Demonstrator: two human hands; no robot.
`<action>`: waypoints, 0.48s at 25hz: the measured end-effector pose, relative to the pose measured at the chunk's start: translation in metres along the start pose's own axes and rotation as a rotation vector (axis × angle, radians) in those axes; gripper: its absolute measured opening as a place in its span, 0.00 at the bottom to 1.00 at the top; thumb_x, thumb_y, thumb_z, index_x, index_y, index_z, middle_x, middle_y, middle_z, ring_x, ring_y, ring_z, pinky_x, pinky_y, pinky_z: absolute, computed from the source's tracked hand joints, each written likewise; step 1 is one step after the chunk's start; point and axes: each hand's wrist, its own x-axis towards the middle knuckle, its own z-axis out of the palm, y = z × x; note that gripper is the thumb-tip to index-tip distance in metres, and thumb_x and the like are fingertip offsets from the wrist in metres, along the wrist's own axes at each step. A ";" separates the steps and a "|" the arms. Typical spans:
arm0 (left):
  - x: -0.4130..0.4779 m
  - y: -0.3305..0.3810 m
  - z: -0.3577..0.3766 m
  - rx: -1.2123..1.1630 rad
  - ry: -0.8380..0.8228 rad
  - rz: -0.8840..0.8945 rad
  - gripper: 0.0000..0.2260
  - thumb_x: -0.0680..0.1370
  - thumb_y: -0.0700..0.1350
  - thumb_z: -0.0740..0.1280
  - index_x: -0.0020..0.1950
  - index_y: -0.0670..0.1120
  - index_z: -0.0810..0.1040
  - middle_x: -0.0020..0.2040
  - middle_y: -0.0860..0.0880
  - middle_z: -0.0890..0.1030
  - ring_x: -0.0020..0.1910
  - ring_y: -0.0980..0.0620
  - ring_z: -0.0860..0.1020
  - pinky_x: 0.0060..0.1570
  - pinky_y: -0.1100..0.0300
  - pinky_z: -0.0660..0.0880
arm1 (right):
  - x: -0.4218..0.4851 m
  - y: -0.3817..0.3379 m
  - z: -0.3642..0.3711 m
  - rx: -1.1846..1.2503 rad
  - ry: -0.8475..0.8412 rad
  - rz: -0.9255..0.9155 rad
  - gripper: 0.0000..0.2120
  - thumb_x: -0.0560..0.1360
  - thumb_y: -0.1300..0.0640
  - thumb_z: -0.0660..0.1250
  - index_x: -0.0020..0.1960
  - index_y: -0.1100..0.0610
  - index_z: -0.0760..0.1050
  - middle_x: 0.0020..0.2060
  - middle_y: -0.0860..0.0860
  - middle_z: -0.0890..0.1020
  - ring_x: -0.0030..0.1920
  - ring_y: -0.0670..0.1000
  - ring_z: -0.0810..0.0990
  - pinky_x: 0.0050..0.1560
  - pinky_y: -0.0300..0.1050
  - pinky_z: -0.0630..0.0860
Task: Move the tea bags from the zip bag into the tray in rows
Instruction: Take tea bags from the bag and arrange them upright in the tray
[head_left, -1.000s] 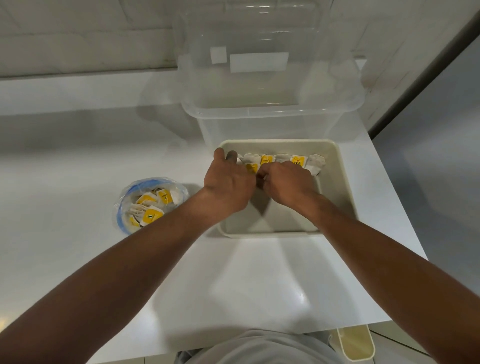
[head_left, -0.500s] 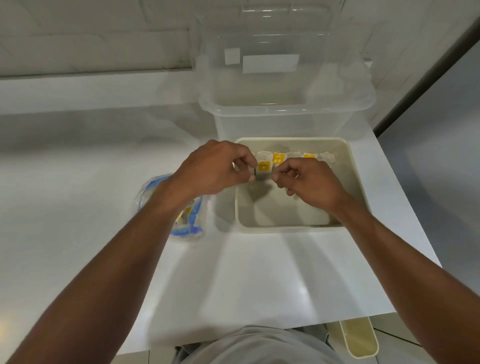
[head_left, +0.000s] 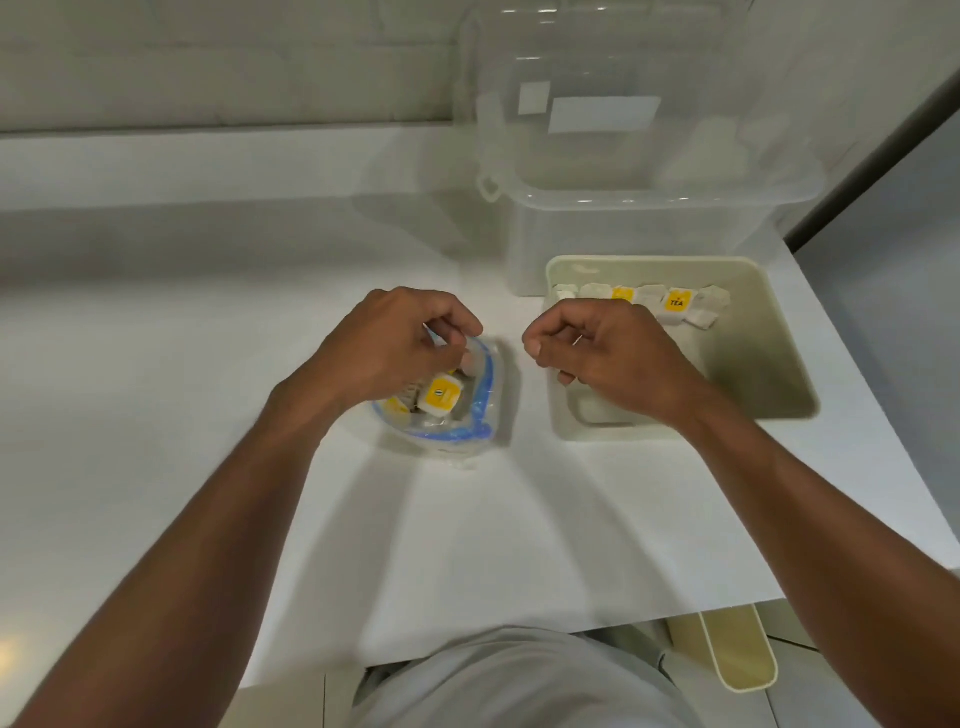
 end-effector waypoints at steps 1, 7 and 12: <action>-0.005 -0.009 -0.004 0.010 -0.008 -0.007 0.10 0.73 0.45 0.75 0.52 0.58 0.84 0.44 0.58 0.83 0.42 0.58 0.81 0.48 0.58 0.78 | 0.001 -0.005 0.009 -0.006 -0.014 0.011 0.01 0.74 0.52 0.72 0.45 0.48 0.82 0.33 0.44 0.82 0.33 0.47 0.83 0.39 0.41 0.77; -0.021 -0.041 -0.004 0.184 -0.097 -0.075 0.11 0.70 0.56 0.77 0.50 0.60 0.82 0.44 0.62 0.83 0.42 0.57 0.78 0.43 0.57 0.75 | 0.005 -0.021 0.057 -0.115 -0.110 0.086 0.08 0.70 0.50 0.76 0.49 0.45 0.82 0.36 0.41 0.82 0.35 0.38 0.77 0.42 0.37 0.73; -0.029 -0.050 0.008 0.171 0.013 -0.081 0.07 0.72 0.53 0.74 0.49 0.60 0.82 0.43 0.61 0.83 0.43 0.57 0.79 0.43 0.56 0.77 | 0.009 -0.028 0.086 -0.210 -0.079 0.139 0.10 0.68 0.42 0.75 0.46 0.45 0.81 0.38 0.41 0.82 0.40 0.43 0.79 0.43 0.41 0.74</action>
